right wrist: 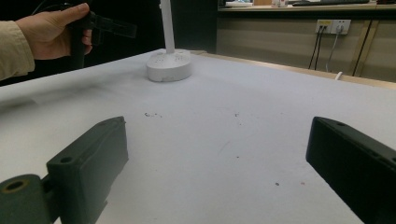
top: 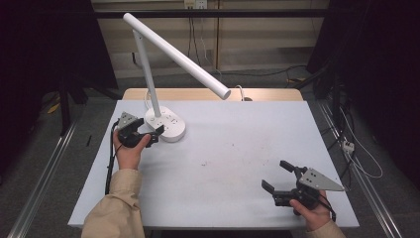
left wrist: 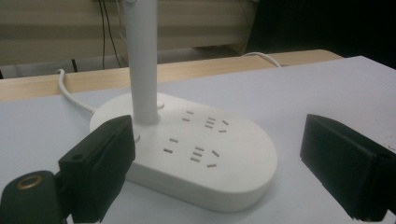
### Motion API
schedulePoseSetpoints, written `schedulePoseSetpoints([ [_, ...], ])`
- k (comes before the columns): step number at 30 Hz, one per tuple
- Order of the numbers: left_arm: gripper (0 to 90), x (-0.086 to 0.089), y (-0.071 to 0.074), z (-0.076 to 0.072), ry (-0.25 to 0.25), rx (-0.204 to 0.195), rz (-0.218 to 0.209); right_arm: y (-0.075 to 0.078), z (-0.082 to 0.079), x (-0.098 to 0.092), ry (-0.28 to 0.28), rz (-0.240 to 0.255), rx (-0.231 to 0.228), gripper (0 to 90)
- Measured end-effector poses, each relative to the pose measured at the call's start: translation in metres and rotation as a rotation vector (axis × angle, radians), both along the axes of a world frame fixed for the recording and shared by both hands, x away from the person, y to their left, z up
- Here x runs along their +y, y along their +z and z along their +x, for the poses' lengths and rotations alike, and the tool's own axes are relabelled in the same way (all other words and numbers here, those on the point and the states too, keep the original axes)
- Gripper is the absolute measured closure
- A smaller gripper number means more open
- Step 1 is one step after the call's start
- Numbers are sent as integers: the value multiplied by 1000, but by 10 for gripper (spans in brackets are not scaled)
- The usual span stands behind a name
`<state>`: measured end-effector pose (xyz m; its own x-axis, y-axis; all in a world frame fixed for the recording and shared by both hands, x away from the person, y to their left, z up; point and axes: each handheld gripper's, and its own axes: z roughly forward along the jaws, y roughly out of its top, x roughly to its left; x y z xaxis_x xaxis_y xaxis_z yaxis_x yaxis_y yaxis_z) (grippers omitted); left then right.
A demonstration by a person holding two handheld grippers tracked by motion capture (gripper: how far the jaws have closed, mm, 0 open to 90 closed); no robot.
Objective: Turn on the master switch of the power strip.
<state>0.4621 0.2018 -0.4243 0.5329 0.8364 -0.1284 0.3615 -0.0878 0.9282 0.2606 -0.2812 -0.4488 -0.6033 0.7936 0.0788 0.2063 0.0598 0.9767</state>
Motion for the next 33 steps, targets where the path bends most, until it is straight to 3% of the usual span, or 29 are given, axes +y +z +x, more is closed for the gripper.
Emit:
schedulePoseSetpoints([
  [4, 100, -1, 1, 4, 0, 4, 18, 0, 0, 0, 1, -1, -1, 51],
  [9, 102, -2, -1, 6, 11, 7, 2, 0, 0, 0, 2, 0, -2, 51],
  [14, 105, 0, -3, 9, 14, 14, 14, 0, 0, 0, 2, 0, -2, 51],
  [15, 112, -1, -4, 10, 26, 15, -4, 0, 0, 0, 2, 0, -1, 51],
  [18, 115, 1, -4, 11, 23, 14, 13, 0, 0, 0, 2, 2, -1, 51],
  [33, 117, 1, -8, 15, 28, 23, 2, 0, 0, 1, 5, 3, -3, 50],
])
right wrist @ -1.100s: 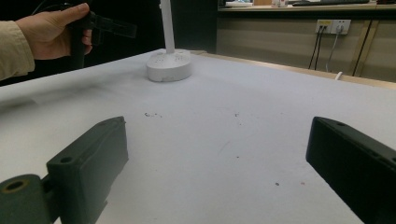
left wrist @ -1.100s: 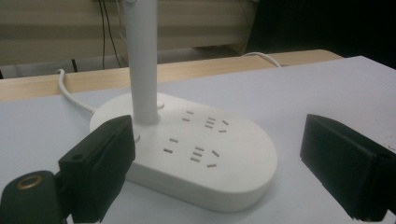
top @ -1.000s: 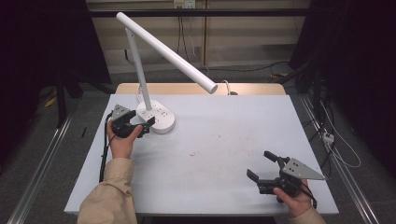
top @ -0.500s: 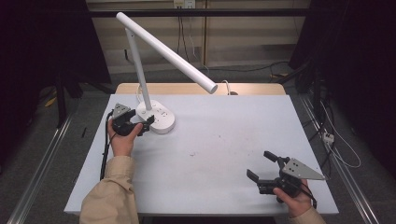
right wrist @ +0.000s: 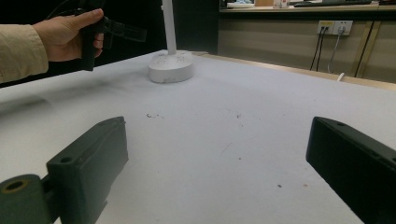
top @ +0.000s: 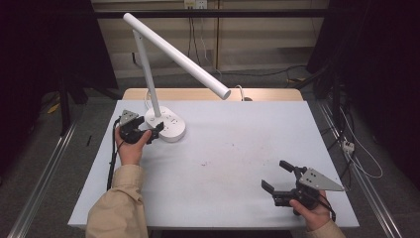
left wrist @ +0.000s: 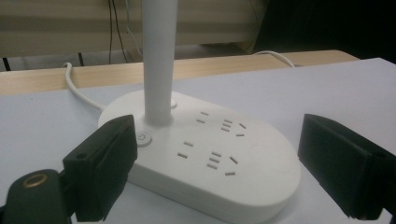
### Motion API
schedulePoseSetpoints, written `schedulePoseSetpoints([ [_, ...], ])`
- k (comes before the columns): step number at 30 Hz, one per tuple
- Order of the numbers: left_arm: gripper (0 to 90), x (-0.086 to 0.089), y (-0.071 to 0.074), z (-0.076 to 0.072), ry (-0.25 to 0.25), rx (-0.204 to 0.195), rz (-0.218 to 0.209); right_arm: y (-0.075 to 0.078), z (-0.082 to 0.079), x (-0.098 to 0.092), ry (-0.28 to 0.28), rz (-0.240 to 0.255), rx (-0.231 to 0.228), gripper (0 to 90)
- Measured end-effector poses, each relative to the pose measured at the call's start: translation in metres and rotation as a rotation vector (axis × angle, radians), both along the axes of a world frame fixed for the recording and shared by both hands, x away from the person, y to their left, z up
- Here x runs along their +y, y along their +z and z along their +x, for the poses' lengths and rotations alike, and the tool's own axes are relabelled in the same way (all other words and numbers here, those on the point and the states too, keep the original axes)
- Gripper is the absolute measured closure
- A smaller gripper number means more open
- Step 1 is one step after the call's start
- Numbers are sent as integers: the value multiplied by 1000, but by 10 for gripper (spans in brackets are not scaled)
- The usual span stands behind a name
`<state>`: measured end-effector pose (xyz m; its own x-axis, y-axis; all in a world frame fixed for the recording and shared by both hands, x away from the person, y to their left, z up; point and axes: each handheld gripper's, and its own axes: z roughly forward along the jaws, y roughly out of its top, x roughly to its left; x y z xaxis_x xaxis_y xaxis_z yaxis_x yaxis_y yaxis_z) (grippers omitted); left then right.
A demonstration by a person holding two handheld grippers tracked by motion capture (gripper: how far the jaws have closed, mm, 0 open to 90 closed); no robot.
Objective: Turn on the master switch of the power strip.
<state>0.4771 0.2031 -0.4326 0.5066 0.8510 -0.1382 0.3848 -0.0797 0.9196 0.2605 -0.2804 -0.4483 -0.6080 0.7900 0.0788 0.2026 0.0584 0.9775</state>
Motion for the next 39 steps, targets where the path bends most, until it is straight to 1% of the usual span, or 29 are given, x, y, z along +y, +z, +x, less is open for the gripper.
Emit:
schedulePoseSetpoints([
  [3, 115, 0, 0, 1, 0, 12, 2, 0, 0, 0, -1, 0, 0, 50],
  [5, 113, -2, 3, 2, -7, 11, 8, 0, 0, 0, 0, 0, 0, 50],
  [7, 113, -4, 5, 4, -6, 8, -3, 0, 0, 0, 0, 0, 0, 50],
  [8, 113, -4, 7, 5, -14, 9, 10, 0, 0, 0, 1, 0, 0, 50],
  [11, 116, -6, 9, 7, -8, 5, 1, 0, 0, 0, 0, 1, -1, 50],
  [12, 116, -6, 10, 8, -12, 6, 16, 0, 0, 0, -1, 0, 2, 50],
  [13, 116, -6, 10, 9, -11, 7, 22, 0, 0, 0, -1, 0, 2, 50],
  [14, 116, -8, 10, 9, -6, 6, 1, 0, 0, 0, 0, 0, 2, 50],
  [15, 118, -9, 11, 10, -10, 6, 2, 0, 0, -1, -1, 0, 1, 50],
  [16, 121, -8, 12, 10, -14, 6, 22, 0, 0, -1, -2, 1, 1, 50],
  [17, 121, -9, 13, 11, -20, 4, 27, 0, 0, -1, -2, 1, 1, 50],
  [23, 139, -12, 14, 14, -26, 6, 31, 0, 0, -1, -1, 2, 0, 50],
  [26, 161, -11, 14, 15, -23, 4, 24, 0, 0, -1, -1, 3, -1, 50],
  [28, 205, -11, 13, 15, -17, 7, 24, 0, 0, -1, 0, 3, -1, 50],
  [29, 222, -12, 12, 15, -12, 7, 7, 0, 0, -1, 0, 2, 0, 50],
  [30, 222, -11, 12, 16, -16, 7, 23, 0, 0, -1, 0, 2, 0, 50],
  [31, 234, -10, 12, 16, -15, 6, 24, 0, 0, -1, 0, 2, 0, 50],
  [32, 270, -10, 12, 16, -12, 5, 26, 0, 0, -1, 0, 3, -1, 49],
  [33, 270, -10, 12, 17, -12, 4, 30, 0, 0, -1, 0, 3, -1, 49],
  [35, 307, -9, 11, 18, -8, 3, 26, 0, 0, -1, 0, 3, -1, 50],
  [37, 356, -7, 10, 19, -1, 8, 36, 0, 0, -1, 0, 4, 0, 50],
  [39, 367, -7, 9, 19, 2, 10, 40, 0, 0, -1, 1, 3, -1, 49],
])
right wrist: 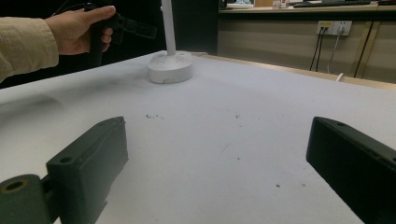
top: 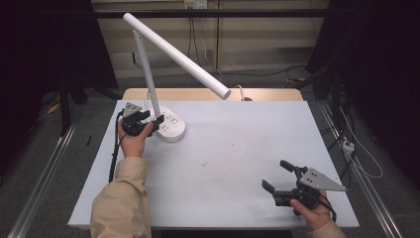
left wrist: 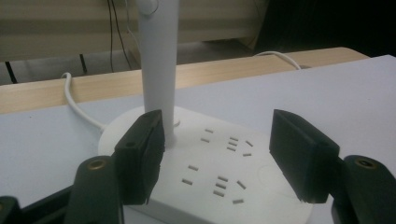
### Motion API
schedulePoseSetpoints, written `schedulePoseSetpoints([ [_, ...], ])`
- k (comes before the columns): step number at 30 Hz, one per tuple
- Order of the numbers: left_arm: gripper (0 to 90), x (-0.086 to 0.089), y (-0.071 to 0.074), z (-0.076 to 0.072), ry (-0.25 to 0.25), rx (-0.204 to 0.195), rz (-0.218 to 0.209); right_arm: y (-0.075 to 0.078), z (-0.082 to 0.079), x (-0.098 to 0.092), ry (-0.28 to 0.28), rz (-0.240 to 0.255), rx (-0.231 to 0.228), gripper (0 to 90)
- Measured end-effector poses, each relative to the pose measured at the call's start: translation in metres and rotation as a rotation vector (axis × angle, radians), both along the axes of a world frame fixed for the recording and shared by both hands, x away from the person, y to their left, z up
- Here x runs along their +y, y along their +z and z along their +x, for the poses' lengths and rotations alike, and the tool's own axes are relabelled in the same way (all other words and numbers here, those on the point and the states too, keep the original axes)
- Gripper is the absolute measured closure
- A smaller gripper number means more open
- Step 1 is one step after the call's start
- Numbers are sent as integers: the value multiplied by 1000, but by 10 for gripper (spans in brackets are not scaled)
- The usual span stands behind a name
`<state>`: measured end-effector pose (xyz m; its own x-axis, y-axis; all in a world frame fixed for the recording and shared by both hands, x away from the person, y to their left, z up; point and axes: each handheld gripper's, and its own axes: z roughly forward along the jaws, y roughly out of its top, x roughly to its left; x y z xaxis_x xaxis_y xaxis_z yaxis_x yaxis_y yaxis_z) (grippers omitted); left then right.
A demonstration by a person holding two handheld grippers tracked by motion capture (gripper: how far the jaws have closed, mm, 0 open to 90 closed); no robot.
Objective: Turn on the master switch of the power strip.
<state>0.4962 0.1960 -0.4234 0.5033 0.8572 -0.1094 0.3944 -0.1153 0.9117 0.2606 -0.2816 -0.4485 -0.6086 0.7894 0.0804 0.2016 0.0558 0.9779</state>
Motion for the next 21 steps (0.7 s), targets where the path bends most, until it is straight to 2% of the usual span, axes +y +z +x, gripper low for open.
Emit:
schedulePoseSetpoints([
  [9, 558, 2, -5, 4, 18, 10, -1, 0, -1, 0, 0, 0, 0, 50],
  [14, 633, 6, -6, 6, 40, 15, 14, 0, 0, 0, 0, -1, 1, 50],
  [21, 721, 7, -7, 9, 39, 17, 43, 0, 0, 0, -1, 1, 2, 50],
])
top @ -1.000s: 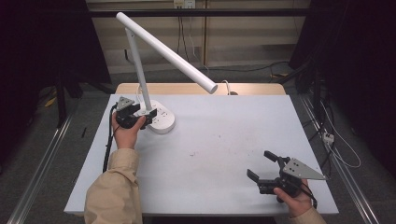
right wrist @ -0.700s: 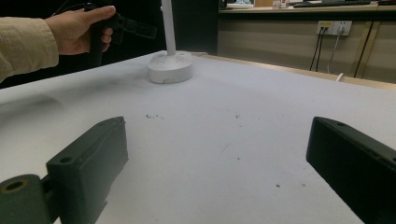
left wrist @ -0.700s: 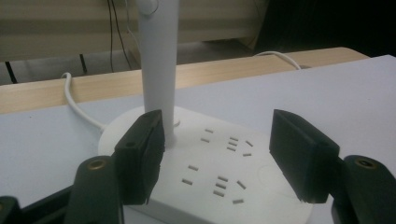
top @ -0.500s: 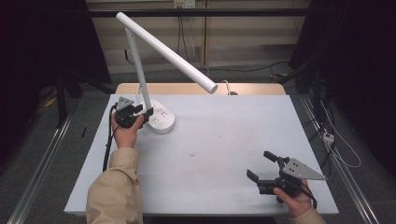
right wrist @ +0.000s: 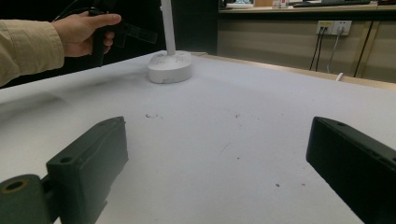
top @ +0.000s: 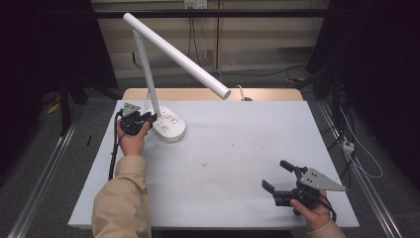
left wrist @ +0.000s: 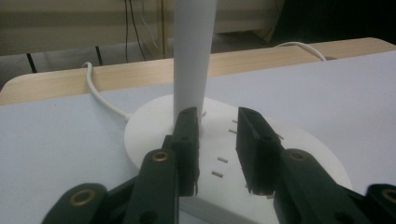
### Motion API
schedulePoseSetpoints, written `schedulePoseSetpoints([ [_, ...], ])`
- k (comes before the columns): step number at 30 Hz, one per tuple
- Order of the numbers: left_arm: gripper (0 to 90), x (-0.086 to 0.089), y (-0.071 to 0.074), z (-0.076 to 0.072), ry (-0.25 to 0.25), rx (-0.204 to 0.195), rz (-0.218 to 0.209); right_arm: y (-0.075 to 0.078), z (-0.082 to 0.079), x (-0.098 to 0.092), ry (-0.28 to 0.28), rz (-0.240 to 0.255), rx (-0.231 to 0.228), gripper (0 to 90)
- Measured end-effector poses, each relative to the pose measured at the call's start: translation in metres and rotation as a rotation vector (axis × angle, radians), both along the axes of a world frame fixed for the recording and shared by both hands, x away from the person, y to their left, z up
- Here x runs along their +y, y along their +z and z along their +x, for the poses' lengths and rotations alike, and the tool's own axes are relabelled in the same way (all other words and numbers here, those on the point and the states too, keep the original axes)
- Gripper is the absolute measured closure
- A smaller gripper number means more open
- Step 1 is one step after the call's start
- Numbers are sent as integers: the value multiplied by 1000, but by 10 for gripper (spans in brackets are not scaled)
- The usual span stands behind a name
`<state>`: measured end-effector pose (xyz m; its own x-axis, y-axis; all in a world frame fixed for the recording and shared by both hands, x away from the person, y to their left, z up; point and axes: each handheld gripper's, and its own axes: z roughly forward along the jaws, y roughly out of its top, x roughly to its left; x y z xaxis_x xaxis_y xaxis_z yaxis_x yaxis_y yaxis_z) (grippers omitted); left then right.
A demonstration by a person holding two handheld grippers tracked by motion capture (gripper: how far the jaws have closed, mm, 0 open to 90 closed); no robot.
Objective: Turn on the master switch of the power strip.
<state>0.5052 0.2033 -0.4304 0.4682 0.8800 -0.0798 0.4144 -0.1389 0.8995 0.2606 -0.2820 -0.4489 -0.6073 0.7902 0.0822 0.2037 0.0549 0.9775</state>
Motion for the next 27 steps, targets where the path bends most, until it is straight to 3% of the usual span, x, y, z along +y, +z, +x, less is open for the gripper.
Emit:
schedulePoseSetpoints([
  [17, 890, 2, -9, 9, 24, 20, 11, 0, 0, -2, -12, 0, 0, 49],
  [27, 900, 3, -12, 14, 33, 30, 13, 0, 0, -2, -13, -2, 0, 50],
])
